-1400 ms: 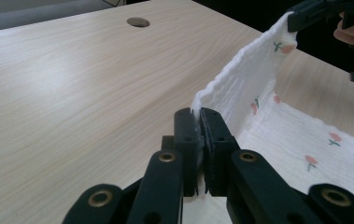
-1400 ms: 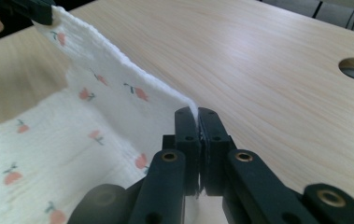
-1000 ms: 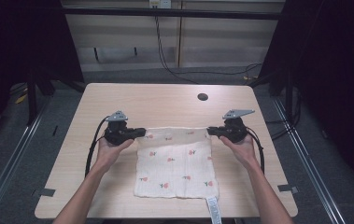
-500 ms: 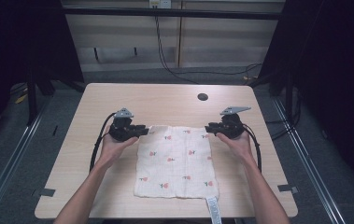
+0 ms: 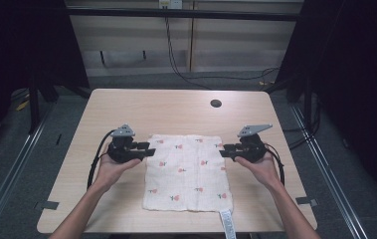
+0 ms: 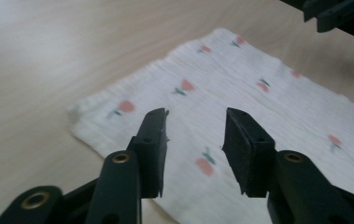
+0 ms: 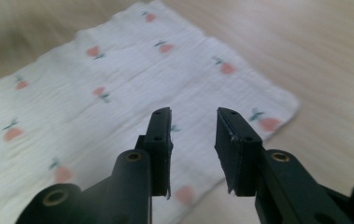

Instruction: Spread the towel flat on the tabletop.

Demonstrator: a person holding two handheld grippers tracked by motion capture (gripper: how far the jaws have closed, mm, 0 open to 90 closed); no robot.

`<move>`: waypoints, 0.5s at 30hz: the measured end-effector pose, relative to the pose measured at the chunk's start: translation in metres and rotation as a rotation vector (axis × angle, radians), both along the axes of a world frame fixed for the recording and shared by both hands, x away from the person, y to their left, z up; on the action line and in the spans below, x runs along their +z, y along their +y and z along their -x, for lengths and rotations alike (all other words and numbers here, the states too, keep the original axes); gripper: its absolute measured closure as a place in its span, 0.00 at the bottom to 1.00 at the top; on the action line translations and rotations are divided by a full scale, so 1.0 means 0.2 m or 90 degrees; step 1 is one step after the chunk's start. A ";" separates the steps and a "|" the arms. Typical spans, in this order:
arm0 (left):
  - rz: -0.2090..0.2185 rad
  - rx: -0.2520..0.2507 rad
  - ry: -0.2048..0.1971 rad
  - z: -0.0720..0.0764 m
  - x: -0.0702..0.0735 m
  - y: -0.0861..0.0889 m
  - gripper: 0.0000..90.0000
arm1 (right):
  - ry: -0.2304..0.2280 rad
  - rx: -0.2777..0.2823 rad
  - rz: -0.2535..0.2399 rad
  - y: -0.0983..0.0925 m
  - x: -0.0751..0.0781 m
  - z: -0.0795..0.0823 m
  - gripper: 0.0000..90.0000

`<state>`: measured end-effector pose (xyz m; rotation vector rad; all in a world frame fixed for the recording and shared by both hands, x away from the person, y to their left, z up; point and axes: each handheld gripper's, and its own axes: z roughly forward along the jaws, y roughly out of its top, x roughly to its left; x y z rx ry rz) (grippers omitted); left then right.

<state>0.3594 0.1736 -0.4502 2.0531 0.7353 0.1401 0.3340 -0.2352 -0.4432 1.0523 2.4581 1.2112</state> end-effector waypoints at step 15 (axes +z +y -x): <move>-0.061 -0.057 0.042 0.13 -0.17 -0.06 0.61 | 0.032 0.035 0.052 0.12 -0.21 0.17 0.64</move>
